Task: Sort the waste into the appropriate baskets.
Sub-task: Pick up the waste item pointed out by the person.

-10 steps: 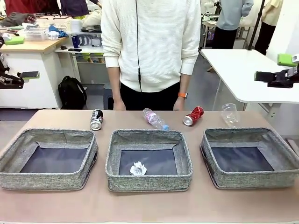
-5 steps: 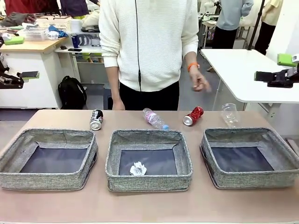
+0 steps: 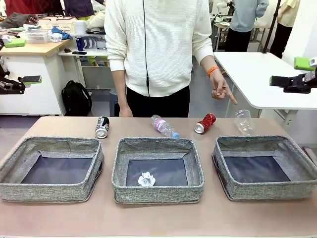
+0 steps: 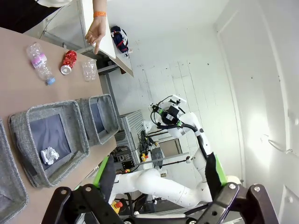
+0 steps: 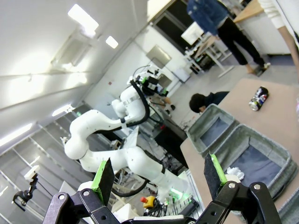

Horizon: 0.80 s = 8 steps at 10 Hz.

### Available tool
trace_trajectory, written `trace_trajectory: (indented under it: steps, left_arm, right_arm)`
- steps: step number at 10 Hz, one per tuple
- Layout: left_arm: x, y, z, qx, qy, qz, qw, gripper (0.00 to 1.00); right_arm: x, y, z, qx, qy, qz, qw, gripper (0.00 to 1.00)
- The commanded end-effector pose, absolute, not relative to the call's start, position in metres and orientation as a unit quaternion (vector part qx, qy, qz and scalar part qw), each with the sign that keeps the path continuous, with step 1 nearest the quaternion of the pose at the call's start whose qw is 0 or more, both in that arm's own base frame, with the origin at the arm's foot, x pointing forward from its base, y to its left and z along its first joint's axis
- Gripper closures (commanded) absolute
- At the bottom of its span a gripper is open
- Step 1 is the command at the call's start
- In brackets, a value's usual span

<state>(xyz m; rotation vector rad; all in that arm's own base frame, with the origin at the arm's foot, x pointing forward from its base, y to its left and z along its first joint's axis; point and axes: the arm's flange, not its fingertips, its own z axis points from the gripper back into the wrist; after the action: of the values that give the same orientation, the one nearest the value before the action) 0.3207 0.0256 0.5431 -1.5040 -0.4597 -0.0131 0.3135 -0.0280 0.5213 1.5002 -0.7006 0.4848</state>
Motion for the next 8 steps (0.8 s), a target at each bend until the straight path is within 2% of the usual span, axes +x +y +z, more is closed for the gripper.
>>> trace_trajectory:
  steps: [1, 2, 3, 4, 6, 7, 8]
  left_arm:
    - [0.319, 0.026, 0.544, -0.675, -0.204, -0.01, 0.709, 0.0]
    - [0.319, 0.026, 0.544, -0.675, -0.204, -0.01, 0.709, 0.0]
    - [0.319, 0.026, 0.544, -0.675, -0.204, -0.01, 0.709, 0.0]
    - [0.319, 0.026, 0.544, -0.675, -0.204, -0.01, 0.709, 0.0]
    - [0.319, 0.026, 0.544, -0.675, -0.204, -0.01, 0.709, 0.0]
    - [0.319, 0.026, 0.544, -0.675, -0.204, -0.01, 0.709, 0.0]
    - [0.319, 0.026, 0.544, -0.675, -0.204, -0.01, 0.709, 0.0]
  right_arm:
    - [0.317, -0.025, 0.518, 0.536, -0.349, 0.217, 0.738, 0.0]
    - [0.325, -0.025, 0.516, 0.307, -0.468, 0.198, 0.805, 0.0]
    - [0.331, -0.027, 0.515, 0.139, -0.495, 0.211, 0.832, 0.0]
    - [0.335, -0.034, 0.515, -0.018, -0.49, 0.211, 0.846, 0.0]
    - [0.335, -0.047, 0.522, -0.116, -0.457, 0.22, 0.854, 0.0]
    - [0.332, -0.05, 0.528, -0.131, -0.449, 0.223, 0.855, 0.0]
    - [0.327, -0.051, 0.536, -0.1, -0.468, 0.203, 0.854, 0.0]
